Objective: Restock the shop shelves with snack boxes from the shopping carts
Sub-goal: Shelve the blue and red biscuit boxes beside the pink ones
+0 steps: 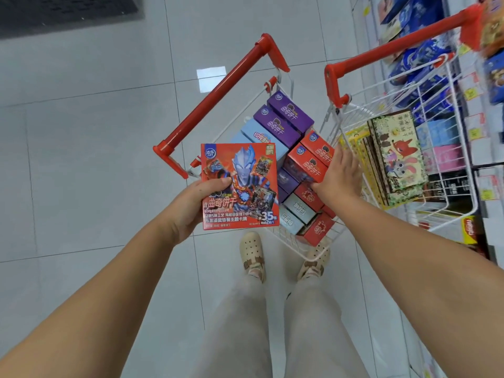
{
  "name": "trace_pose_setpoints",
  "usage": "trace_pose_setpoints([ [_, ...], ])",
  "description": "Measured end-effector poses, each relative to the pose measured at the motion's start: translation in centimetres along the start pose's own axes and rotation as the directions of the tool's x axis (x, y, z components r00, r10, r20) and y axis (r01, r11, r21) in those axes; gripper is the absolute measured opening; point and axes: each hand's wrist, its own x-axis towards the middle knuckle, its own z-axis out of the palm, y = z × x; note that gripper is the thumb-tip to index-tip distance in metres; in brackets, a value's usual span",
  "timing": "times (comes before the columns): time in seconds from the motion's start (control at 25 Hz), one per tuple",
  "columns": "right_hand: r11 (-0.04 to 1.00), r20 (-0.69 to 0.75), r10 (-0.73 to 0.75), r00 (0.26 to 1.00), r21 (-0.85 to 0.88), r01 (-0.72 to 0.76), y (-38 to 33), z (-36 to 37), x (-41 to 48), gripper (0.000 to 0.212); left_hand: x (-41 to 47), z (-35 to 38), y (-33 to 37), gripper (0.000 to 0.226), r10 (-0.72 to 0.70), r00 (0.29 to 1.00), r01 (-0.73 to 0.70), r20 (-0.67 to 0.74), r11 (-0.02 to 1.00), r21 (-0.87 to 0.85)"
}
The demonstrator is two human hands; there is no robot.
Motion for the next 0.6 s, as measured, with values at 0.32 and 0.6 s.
trace_pose_setpoints([
  [0.32,0.722,0.06,0.108,0.992,0.682,-0.12,5.7,-9.2,-5.0,0.095,-1.2,1.8,2.8,0.058,0.061,0.993,-0.067,0.1,0.996,0.052],
  [0.6,0.123,0.002,0.147,0.989,0.992,-0.02,12.3,-20.1,-18.2,0.085,-6.5,8.8,8.1,0.073,0.109,0.951,-0.147,0.29,0.983,0.113],
])
